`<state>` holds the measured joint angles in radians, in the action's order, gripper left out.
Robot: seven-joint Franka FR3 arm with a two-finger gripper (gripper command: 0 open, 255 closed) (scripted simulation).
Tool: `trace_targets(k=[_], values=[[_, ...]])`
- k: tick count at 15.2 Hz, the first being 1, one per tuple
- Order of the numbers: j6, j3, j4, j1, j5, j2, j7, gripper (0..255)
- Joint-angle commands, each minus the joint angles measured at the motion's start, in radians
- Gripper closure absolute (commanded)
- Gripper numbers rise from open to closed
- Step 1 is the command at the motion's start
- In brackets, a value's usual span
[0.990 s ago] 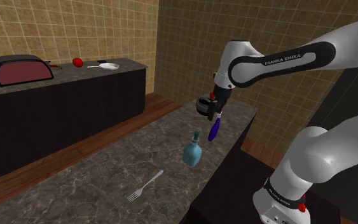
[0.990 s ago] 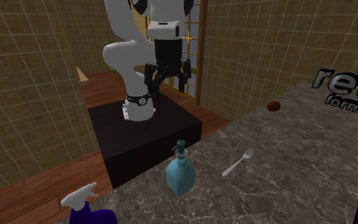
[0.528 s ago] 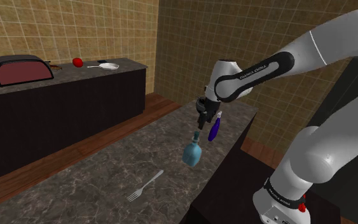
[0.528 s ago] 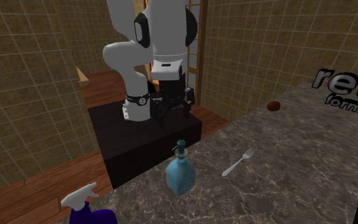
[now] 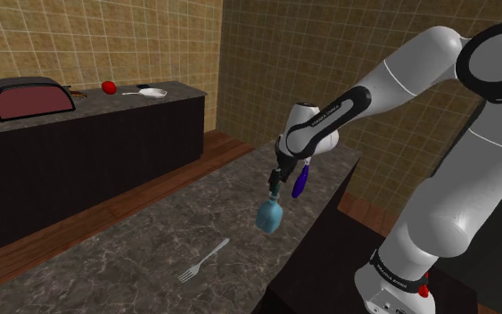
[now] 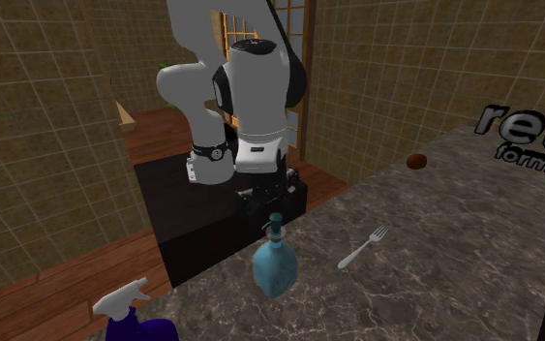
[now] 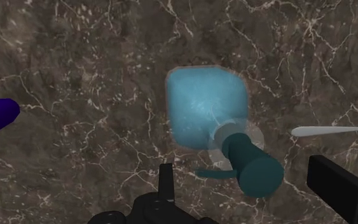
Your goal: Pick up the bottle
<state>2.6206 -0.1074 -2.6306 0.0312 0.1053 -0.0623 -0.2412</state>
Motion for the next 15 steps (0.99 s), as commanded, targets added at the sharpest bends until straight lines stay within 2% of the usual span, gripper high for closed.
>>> trace_targets(k=[1,5,6,15], values=[[0.034,0.000,-0.004,0.003,0.013,0.030,-0.011,0],[0.074,0.002,-0.007,0.005,0.032,0.067,-0.026,0],[0.073,0.001,-0.006,0.004,0.032,0.067,-0.027,255],[0.074,0.002,-0.007,0.005,0.032,0.067,-0.026,255]])
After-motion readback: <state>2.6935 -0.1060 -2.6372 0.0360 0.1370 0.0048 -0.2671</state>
